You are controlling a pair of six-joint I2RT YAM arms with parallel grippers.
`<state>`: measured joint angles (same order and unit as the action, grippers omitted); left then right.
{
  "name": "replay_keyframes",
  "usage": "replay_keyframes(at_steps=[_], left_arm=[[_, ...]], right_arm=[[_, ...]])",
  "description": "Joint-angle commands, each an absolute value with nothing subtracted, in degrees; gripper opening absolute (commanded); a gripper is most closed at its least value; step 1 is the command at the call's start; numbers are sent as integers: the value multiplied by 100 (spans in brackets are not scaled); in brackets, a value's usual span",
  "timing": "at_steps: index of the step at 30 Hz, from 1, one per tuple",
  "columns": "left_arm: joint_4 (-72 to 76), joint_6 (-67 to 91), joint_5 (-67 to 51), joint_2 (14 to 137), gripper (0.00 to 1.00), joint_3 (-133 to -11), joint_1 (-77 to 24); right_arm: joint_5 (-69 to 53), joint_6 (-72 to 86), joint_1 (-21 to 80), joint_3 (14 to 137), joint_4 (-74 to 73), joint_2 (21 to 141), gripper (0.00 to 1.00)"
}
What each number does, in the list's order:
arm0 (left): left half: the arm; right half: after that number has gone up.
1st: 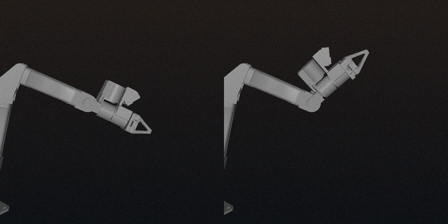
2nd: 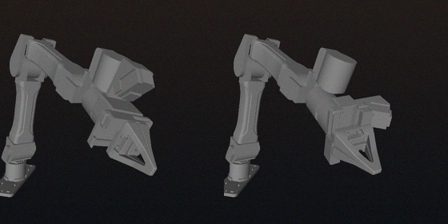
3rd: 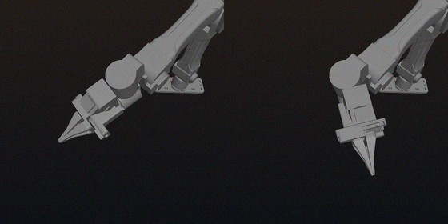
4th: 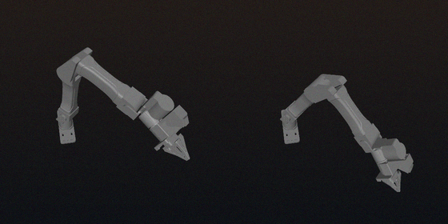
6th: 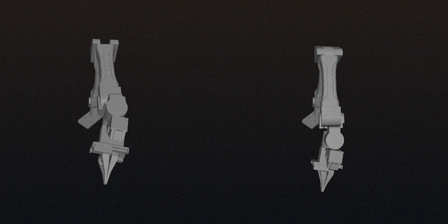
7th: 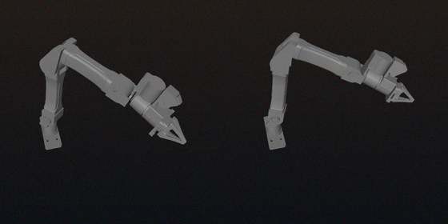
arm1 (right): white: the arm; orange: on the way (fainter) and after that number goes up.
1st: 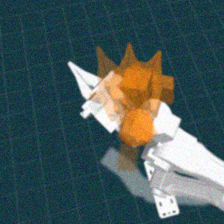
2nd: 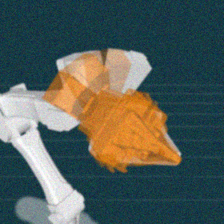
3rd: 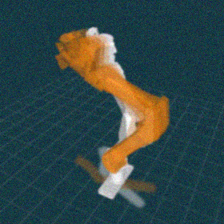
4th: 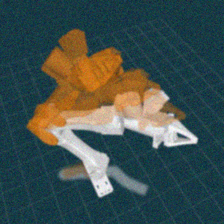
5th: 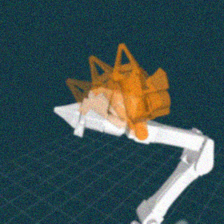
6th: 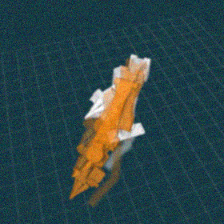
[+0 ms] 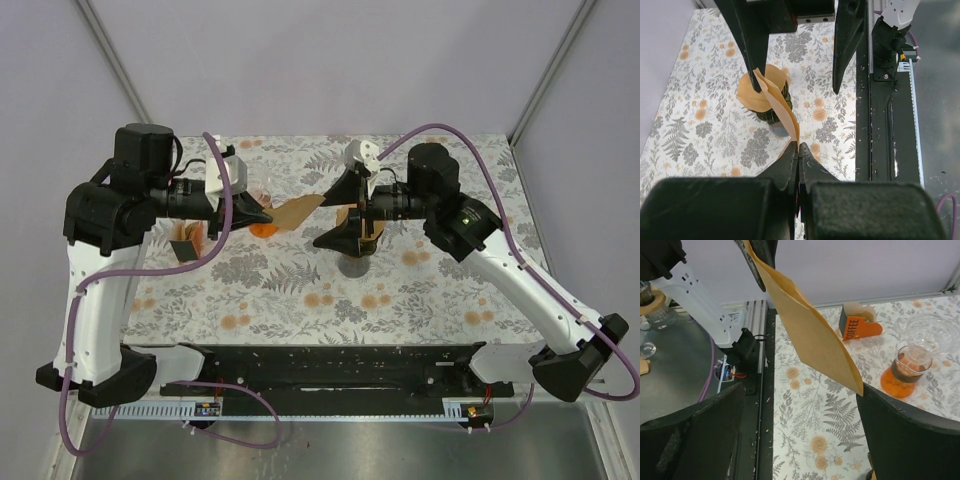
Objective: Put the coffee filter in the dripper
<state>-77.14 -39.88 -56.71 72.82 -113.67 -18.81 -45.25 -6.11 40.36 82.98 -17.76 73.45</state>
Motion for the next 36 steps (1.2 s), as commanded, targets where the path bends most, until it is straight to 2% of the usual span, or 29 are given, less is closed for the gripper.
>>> replay_keyframes(at_steps=[1, 6, 9, 13, 20, 28, 29, 31, 33, 34, 36], left_arm=[[-8648, -4649, -6169, 7295, 0, -11549, -1942], [-8850, -4843, -6460, 7304, 0, -11628, -1995], [-8859, -4825, -6521, 7321, 0, -11654, -2004], [-8851, -4799, -6521, 7348, 0, -11628, -2004], [-8657, -4535, -6355, 7365, 0, -11584, -2004], [-8508, -4324, -6223, 7400, 0, -11549, -1995], [-8499, -4289, -6188, 7400, 1, -11540, -1995], [-8560, -4306, -6082, 7392, 24, -11523, -2004], [-8762, -4490, -6082, 7383, 43, -11531, -2004], [-8815, -4526, -6082, 7383, 57, -11540, -2004], [-8824, -4500, -6021, 7365, 65, -11680, -2004]], right_arm=[[-5098, -272, 4008, 8139, -1099, 7304, 100], [-5518, 156, 4017, 8130, -599, 7514, 97], [-5773, 430, 4017, 8104, -265, 7611, 90], [-6152, 843, 4025, 8042, 386, 7734, 70], [-6205, 624, 4060, 8051, 150, 7682, 28], [-5828, -350, 4104, 8016, -868, 7498, 1], [-5723, -534, 4096, 8016, -1018, 7436, 0], [-5538, -868, 4104, 8024, -1326, 7339, 0], [-5423, -1211, 4104, 8068, -1703, 7278, 0], [-5397, -1413, 4104, 8103, -1853, 7260, 0], [-5326, -1703, 4131, 8217, -2283, 7260, 0]])
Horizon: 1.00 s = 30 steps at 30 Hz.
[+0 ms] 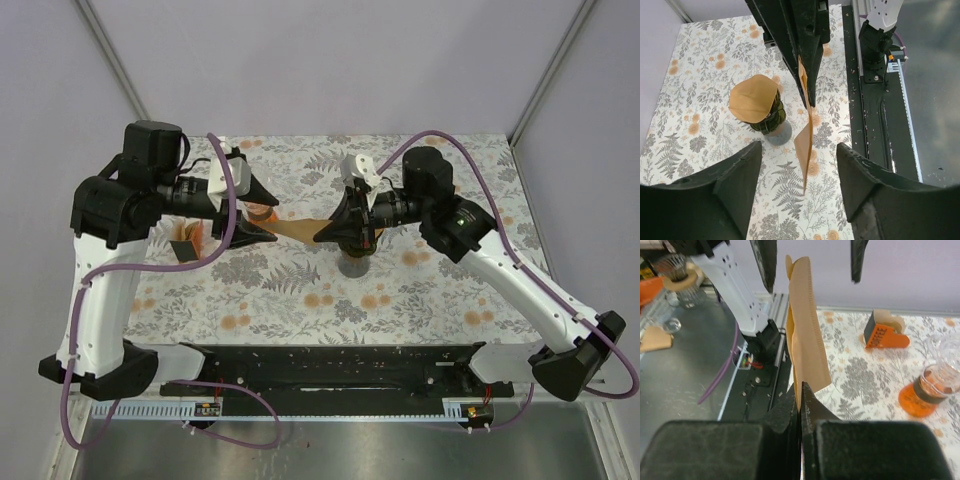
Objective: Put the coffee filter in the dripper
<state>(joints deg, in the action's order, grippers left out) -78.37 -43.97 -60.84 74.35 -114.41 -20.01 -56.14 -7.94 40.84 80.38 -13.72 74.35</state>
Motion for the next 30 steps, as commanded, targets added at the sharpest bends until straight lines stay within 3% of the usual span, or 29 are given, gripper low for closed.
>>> replay_keyframes(at_steps=[1, 4, 8, 11, 22, 26, 30], left_arm=[[-8824, -4474, -5994, 7383, 67, -11742, -2013], [-8605, -4168, -5820, 7392, 66, -11970, -2030], [-8034, -3253, -5353, 7453, 49, -12129, -2223], [-7998, -3068, -5300, 7497, 52, -12287, -2547], [-8033, -3032, -4403, 7506, 50, -11646, -3673], [-7902, -2962, -4167, 7532, 40, -11654, -3700], [-7761, -2752, -4271, 7567, 38, -11733, -3709]], right_arm=[[-5283, -1862, 4131, 8270, -2442, 7268, 0], [-4959, -2275, 4350, 8428, -2864, 7260, 0], [-3704, -2881, 4964, 8631, -3331, 7216, 0], [-3086, -3128, 5238, 8649, -3358, 7128, 0], [-2804, -3226, 5502, 8754, -3287, 7163, 0], [-2812, -3225, 5546, 8763, -3287, 7172, 0], [-2830, -3234, 5563, 8763, -3296, 7163, 0]])
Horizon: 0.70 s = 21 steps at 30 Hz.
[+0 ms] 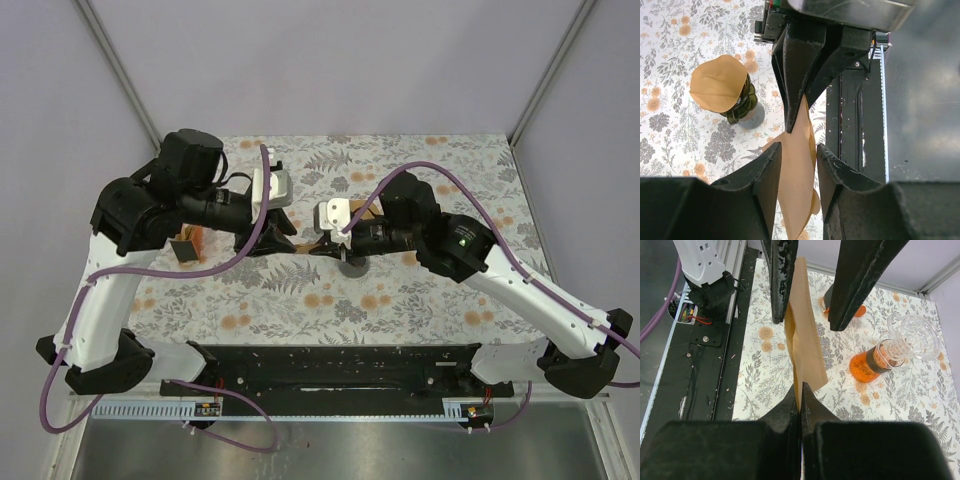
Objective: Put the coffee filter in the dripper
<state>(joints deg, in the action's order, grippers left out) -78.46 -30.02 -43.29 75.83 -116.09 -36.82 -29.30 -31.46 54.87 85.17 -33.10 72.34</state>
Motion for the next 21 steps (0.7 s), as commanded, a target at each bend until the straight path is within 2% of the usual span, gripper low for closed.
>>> replay_keyframes(at_steps=[1, 12, 21], left_arm=[[-7743, -2716, -4341, 7585, 38, -11733, -3709], [-7585, -2321, -4623, 7646, 35, -11795, -3709], [-7330, -1890, -4394, 7673, 31, -11707, -3709]], right_arm=[[-2821, -3226, 5563, 8754, -3305, 7163, 0], [-2734, -3252, 5599, 8719, -3278, 7146, 0], [-2725, -3270, 5607, 8675, -3269, 7146, 0]])
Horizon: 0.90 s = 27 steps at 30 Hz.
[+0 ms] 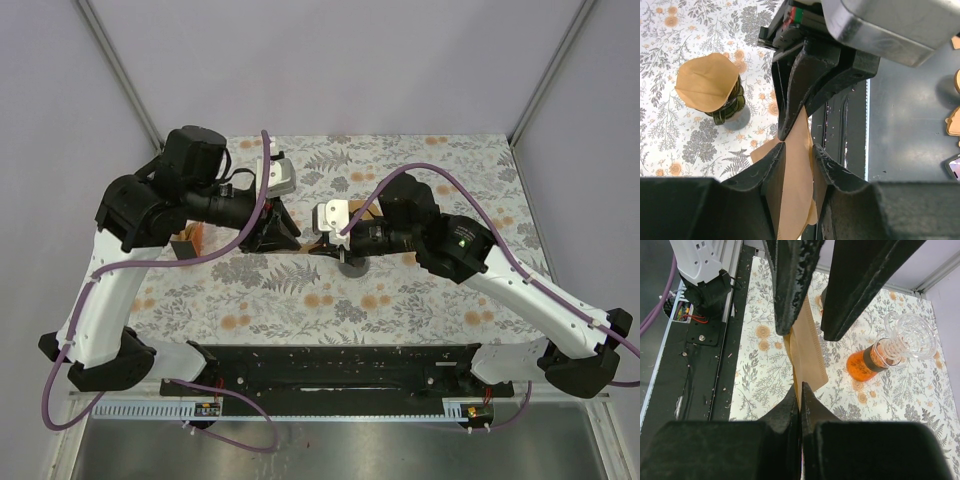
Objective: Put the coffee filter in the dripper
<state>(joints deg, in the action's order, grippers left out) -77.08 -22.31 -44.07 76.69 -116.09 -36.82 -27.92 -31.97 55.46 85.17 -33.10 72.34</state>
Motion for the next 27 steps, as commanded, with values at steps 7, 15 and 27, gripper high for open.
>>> replay_keyframes(at_steps=[7, 15, 27], left_arm=[[-7277, -1758, -4360, 7673, 25, -11585, -3709], [-7400, -1898, -4271, 7629, 23, -11470, -3709], [-7647, -2443, -3350, 7559, 36, -11320, -3709]], right_arm=[[-2681, -3270, 5607, 8640, -3252, 7093, 0], [-2672, -3270, 5607, 8631, -3243, 7119, 0], [-2478, -3287, 5607, 8648, -3199, 7075, 0]])
